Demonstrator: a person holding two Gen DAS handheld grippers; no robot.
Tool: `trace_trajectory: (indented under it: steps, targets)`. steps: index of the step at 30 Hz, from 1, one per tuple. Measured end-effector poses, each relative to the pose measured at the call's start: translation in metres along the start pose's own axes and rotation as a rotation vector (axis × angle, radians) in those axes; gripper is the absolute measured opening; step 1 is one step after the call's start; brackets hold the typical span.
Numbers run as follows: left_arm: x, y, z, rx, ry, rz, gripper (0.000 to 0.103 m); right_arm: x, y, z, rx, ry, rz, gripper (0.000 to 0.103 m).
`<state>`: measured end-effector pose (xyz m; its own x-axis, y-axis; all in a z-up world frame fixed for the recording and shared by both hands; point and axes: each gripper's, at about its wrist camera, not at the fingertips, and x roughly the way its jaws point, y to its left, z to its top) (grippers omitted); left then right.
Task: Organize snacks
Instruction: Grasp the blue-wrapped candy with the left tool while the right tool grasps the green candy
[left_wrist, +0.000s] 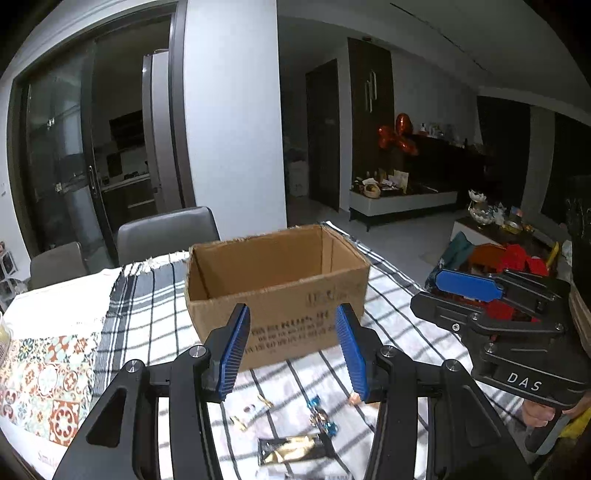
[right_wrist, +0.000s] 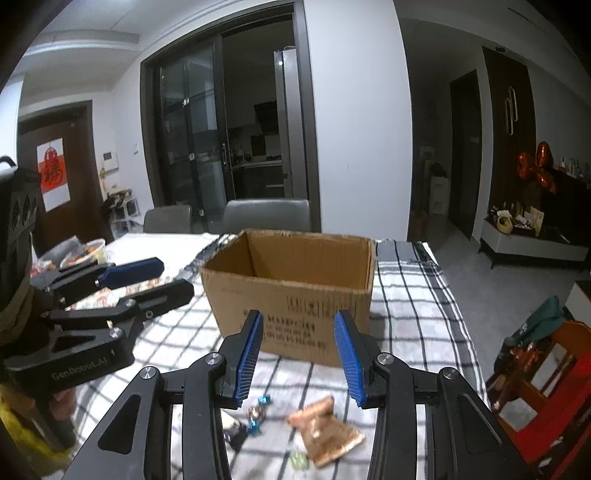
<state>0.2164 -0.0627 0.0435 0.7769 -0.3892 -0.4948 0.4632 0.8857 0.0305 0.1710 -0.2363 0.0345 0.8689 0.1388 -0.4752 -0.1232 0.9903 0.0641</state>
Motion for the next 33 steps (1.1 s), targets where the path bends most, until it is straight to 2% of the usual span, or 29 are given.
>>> trace_trajectory:
  steps: [14,18,27,33]
  targets:
    - [0.003,-0.017,-0.051,-0.015,0.076,-0.090,0.047,-0.006,0.012,-0.046,-0.032,0.072,0.025,0.041]
    - [0.006,-0.019,-0.062,-0.009,0.092,-0.086,0.047,0.000,0.014,-0.058,-0.018,0.107,0.035,0.041]
    - [0.033,-0.021,-0.091,0.010,0.186,-0.069,0.047,0.018,0.017,-0.091,-0.006,0.191,0.043,0.041]
    - [0.053,-0.027,-0.107,0.058,0.233,-0.047,0.046,0.033,0.012,-0.110,0.023,0.254,0.062,0.041]
